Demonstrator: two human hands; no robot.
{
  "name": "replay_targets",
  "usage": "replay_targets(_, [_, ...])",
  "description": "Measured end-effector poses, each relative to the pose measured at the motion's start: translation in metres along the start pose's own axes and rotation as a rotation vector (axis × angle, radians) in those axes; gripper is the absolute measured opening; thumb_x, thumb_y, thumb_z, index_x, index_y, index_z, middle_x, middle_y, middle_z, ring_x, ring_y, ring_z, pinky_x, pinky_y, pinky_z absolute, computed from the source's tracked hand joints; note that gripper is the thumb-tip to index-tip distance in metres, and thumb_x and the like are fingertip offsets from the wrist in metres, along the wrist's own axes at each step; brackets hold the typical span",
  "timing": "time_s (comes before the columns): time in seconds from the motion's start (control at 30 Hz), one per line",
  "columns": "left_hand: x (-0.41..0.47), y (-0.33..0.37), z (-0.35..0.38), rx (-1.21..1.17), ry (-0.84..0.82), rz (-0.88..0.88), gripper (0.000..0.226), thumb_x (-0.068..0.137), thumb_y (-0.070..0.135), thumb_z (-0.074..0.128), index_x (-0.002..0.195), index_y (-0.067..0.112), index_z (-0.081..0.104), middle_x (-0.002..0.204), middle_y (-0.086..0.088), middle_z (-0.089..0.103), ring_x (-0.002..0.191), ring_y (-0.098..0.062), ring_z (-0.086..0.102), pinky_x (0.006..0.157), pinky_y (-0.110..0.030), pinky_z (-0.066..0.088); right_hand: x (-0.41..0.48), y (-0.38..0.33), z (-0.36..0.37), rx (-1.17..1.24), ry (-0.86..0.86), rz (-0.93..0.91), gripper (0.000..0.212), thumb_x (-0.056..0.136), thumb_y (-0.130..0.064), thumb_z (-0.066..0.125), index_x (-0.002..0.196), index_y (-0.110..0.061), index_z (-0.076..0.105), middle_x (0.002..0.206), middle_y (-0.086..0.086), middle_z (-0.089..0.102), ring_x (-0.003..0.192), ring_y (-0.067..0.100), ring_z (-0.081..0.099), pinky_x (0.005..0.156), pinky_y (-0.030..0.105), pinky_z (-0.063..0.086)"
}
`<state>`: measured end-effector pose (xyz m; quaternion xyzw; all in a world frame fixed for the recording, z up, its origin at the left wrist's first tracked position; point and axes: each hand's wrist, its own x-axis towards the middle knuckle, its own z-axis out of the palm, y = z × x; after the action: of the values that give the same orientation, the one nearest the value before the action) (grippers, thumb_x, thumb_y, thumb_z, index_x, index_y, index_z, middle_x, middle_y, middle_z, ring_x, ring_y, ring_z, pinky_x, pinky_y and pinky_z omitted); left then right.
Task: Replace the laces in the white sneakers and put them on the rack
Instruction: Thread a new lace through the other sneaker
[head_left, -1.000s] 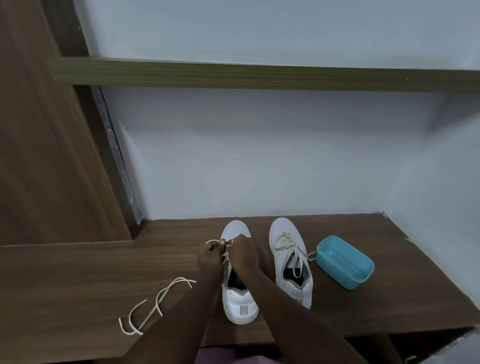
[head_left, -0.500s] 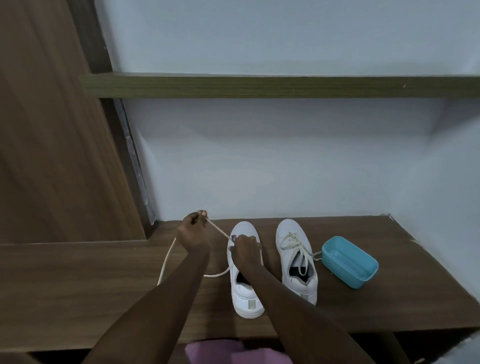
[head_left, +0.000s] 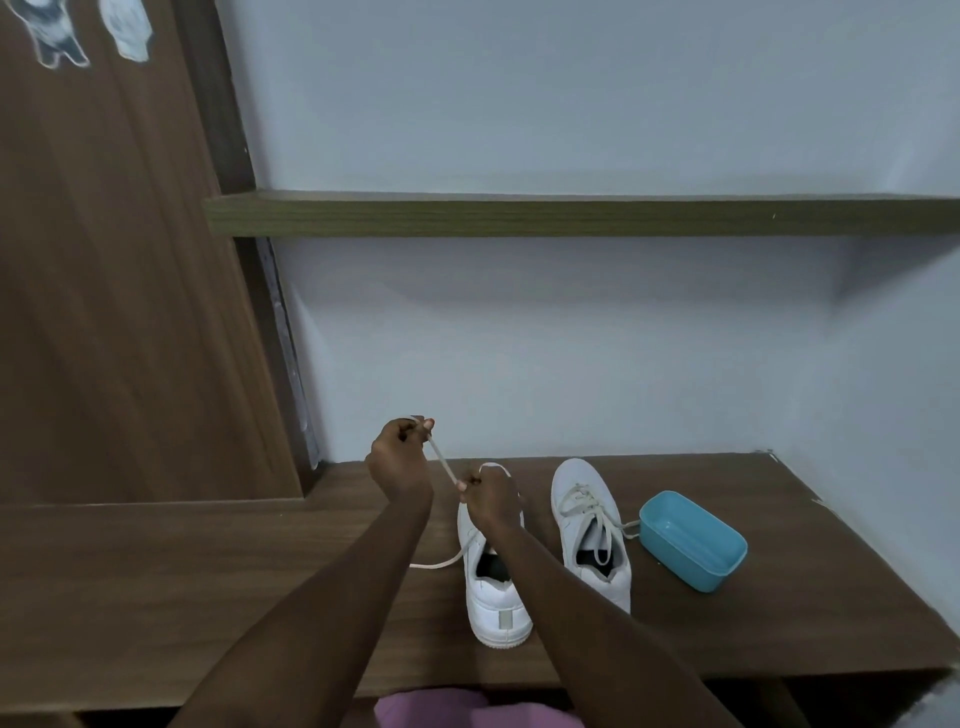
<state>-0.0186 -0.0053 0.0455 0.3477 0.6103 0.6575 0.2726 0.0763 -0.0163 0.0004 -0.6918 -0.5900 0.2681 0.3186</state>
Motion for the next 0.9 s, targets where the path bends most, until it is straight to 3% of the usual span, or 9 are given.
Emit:
replay_targets(0.17, [-0.001,0.012,-0.007,0.016,0.048,0.009,0.008,0.081,0.011,0.070,0.077,0.004,0.068,0.078,0.003,0.070,0.069,-0.012,0.063,0.070,-0.021,0.049,-0.008,0.012,0.009,-0.190,-0.081,0.026,0.024,0.092,-0.024,0.049,0.102,-0.016,0.070,0.106,0.002,0.068,0.107,0.022,0.057,0.096,0.041,0.034])
replay_targets(0.27, [0.004,0.020,-0.012,-0.011,0.064,0.003,0.007,0.081,0.011,0.071,0.077,0.006,0.069,0.069,0.009,0.066,0.067,-0.014,0.063,0.074,-0.028,0.053,-0.011,0.027,0.014,-0.268,-0.076,0.028,0.029,0.089,-0.021,0.044,0.098,-0.017,0.071,0.102,-0.001,0.069,0.106,0.020,0.058,0.095,0.043,0.034])
replay_targets(0.37, [0.009,0.031,-0.015,-0.027,0.061,0.029,0.008,0.080,0.012,0.073,0.075,0.007,0.069,0.068,0.005,0.065,0.066,-0.015,0.062,0.076,-0.031,0.055,-0.014,0.037,0.013,-0.331,-0.111,0.006,0.028,0.087,-0.021,0.045,0.098,-0.018,0.071,0.102,-0.003,0.069,0.106,0.018,0.057,0.094,0.042,0.032])
replay_targets(0.53, [0.020,0.052,-0.019,-0.134,0.109,0.035,0.007,0.077,0.011,0.074,0.073,0.012,0.069,0.063,0.003,0.064,0.059,-0.011,0.057,0.078,-0.035,0.055,-0.017,0.046,0.015,-0.552,-0.273,-0.156,0.026,0.089,-0.020,0.056,0.111,-0.017,0.069,0.116,0.000,0.065,0.119,0.024,0.049,0.103,0.047,0.030])
replay_targets(0.7, [0.029,0.074,-0.022,-0.104,0.138,0.119,0.009,0.084,0.008,0.068,0.082,0.015,0.071,0.073,0.007,0.068,0.071,-0.012,0.063,0.080,-0.034,0.056,-0.021,0.042,0.016,-0.822,-0.255,-0.305,0.034,0.092,-0.020,0.056,0.125,-0.013,0.058,0.130,0.009,0.057,0.131,0.030,0.037,0.105,0.051,0.026])
replay_targets(0.9, [0.040,0.099,-0.024,-0.102,0.155,0.200,0.011,0.086,0.009,0.065,0.091,0.013,0.074,0.080,0.001,0.070,0.076,-0.016,0.065,0.081,-0.031,0.055,-0.028,0.030,0.016,-0.993,-0.231,-0.421,0.030,0.094,-0.015,0.053,0.122,-0.005,0.057,0.125,0.018,0.058,0.126,0.034,0.041,0.106,0.054,0.027])
